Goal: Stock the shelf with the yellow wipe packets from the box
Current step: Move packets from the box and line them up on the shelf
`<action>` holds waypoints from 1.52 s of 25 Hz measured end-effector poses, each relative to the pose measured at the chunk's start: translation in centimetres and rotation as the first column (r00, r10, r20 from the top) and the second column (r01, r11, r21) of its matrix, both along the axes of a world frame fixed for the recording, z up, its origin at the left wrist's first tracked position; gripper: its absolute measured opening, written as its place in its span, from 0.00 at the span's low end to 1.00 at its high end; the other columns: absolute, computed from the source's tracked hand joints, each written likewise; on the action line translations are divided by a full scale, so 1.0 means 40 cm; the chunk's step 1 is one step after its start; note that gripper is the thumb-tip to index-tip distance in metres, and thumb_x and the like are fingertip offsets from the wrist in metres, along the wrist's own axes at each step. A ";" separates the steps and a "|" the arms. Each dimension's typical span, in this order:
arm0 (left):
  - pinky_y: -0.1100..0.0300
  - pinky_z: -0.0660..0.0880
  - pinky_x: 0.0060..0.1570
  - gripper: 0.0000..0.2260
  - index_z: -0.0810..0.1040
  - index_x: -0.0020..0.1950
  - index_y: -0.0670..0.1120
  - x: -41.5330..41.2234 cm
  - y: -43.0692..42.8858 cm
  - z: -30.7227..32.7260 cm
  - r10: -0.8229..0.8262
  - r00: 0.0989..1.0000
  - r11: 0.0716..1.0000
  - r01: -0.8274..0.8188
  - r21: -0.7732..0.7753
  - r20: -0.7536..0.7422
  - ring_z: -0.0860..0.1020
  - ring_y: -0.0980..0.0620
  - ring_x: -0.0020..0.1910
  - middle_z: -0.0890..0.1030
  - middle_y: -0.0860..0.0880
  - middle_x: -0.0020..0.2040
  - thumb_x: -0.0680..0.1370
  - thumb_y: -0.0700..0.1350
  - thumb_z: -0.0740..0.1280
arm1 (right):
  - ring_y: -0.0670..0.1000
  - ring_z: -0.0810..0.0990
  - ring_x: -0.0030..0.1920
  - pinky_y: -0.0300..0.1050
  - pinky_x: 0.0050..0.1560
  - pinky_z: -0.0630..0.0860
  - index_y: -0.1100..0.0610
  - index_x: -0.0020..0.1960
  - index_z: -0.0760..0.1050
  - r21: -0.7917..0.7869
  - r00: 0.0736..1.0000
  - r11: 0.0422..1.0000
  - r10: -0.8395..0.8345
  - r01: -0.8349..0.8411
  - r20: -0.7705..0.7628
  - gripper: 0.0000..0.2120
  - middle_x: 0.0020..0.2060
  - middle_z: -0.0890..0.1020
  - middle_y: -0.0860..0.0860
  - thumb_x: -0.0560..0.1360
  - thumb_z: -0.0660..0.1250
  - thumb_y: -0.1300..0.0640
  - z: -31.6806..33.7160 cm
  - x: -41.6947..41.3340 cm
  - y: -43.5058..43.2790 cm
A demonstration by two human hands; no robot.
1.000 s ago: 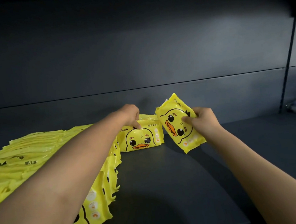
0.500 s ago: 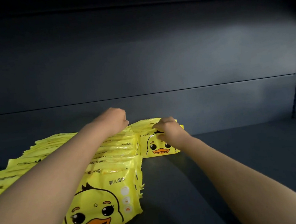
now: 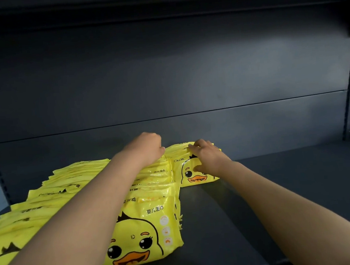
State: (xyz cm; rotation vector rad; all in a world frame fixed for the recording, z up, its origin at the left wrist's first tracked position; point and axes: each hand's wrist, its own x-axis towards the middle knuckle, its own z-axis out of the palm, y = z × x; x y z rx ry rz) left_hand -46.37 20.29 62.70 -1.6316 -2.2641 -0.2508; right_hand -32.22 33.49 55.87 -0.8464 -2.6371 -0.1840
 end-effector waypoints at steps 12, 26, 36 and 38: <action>0.54 0.72 0.49 0.15 0.75 0.54 0.44 0.274 -0.176 0.034 0.091 0.994 0.994 -0.087 0.067 -0.063 0.75 0.44 0.54 0.78 0.46 0.54 0.80 0.53 0.56 | 0.58 0.70 0.64 0.51 0.61 0.71 0.59 0.67 0.68 0.056 0.988 0.996 -0.077 0.070 0.130 0.21 0.65 0.69 0.57 0.77 0.62 0.52 0.174 0.293 -0.143; 0.54 0.73 0.50 0.13 0.75 0.56 0.48 0.799 -0.452 -0.171 0.129 0.991 0.992 -0.129 0.010 0.032 0.74 0.48 0.55 0.77 0.50 0.56 0.79 0.54 0.58 | 0.58 0.73 0.60 0.53 0.59 0.72 0.61 0.63 0.71 -0.204 0.991 0.979 0.048 -0.022 0.121 0.20 0.61 0.74 0.56 0.77 0.63 0.49 0.005 0.854 -0.339; 0.56 0.72 0.49 0.11 0.77 0.56 0.47 0.905 -0.576 -0.579 0.079 0.939 0.995 -0.093 0.028 0.336 0.75 0.51 0.55 0.78 0.51 0.54 0.79 0.50 0.60 | 0.58 0.70 0.65 0.49 0.63 0.69 0.60 0.68 0.68 -0.418 0.979 0.908 0.047 0.041 0.198 0.22 0.65 0.71 0.58 0.78 0.62 0.51 -0.405 0.986 -0.476; 0.59 0.69 0.45 0.11 0.76 0.56 0.46 0.916 -0.596 -0.692 0.076 0.941 0.997 -0.074 -0.019 0.329 0.75 0.51 0.54 0.78 0.51 0.54 0.79 0.49 0.60 | 0.59 0.71 0.64 0.51 0.62 0.70 0.60 0.66 0.70 -0.450 0.967 0.890 0.046 0.075 0.252 0.20 0.63 0.72 0.59 0.77 0.62 0.52 -0.534 1.002 -0.499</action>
